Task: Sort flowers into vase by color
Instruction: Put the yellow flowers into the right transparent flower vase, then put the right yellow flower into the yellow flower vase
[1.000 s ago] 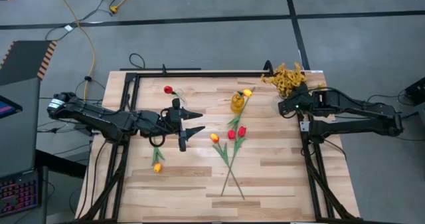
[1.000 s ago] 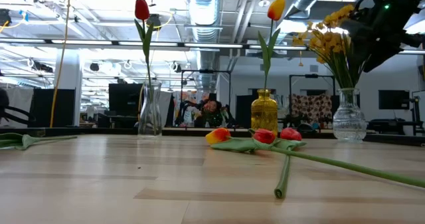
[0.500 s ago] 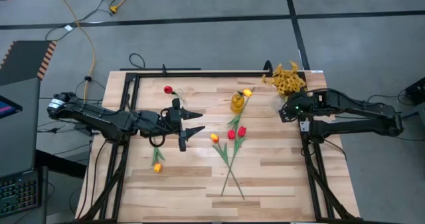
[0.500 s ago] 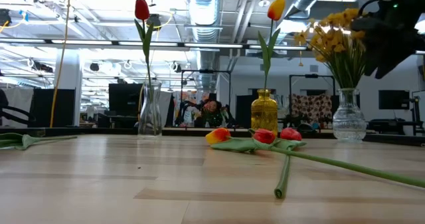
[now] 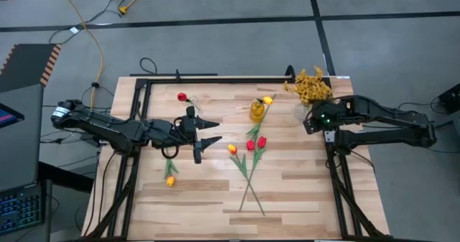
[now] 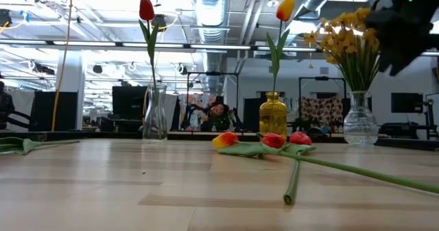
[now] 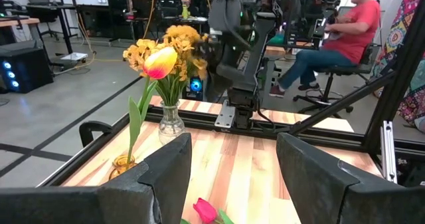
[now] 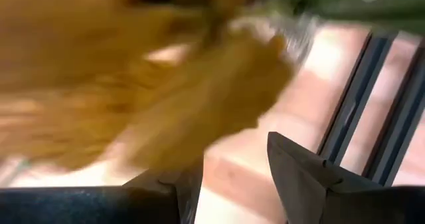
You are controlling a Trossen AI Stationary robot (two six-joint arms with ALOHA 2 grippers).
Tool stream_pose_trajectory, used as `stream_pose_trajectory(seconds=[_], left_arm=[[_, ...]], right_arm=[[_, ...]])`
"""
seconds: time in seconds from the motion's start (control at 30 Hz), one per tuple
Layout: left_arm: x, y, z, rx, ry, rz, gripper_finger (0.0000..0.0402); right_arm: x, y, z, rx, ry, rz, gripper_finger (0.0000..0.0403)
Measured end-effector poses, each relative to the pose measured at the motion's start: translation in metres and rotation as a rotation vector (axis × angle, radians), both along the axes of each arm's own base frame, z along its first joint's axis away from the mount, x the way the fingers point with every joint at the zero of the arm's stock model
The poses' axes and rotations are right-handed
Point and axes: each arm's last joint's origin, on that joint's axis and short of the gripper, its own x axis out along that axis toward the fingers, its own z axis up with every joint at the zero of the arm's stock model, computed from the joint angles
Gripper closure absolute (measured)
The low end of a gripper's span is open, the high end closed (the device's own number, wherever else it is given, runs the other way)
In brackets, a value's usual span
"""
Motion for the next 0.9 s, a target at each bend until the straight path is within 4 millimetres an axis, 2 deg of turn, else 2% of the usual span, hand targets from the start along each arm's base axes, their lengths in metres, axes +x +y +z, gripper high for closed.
stream_pose_trajectory(seconds=[0.1,0.27,0.57,0.9], left_arm=[[0.0,0.0,0.0,0.0,0.0,0.0,0.0193],[0.0,0.0,0.0,0.0,0.0,0.0,0.0193],[0.0,0.0,0.0,0.001,0.0,0.0,0.0193],[0.0,0.0,0.0,0.001,0.0,0.0,0.0193]], right_arm=[[-0.001,-0.002,0.017,-0.076,-0.043,-0.026,0.021],[-0.003,-0.002,0.038,-0.104,-0.116,-0.034,0.021],[-0.004,0.0,0.049,-0.058,-0.168,-0.007,0.021],[-0.008,0.008,0.078,0.005,-0.297,0.085,0.021]])
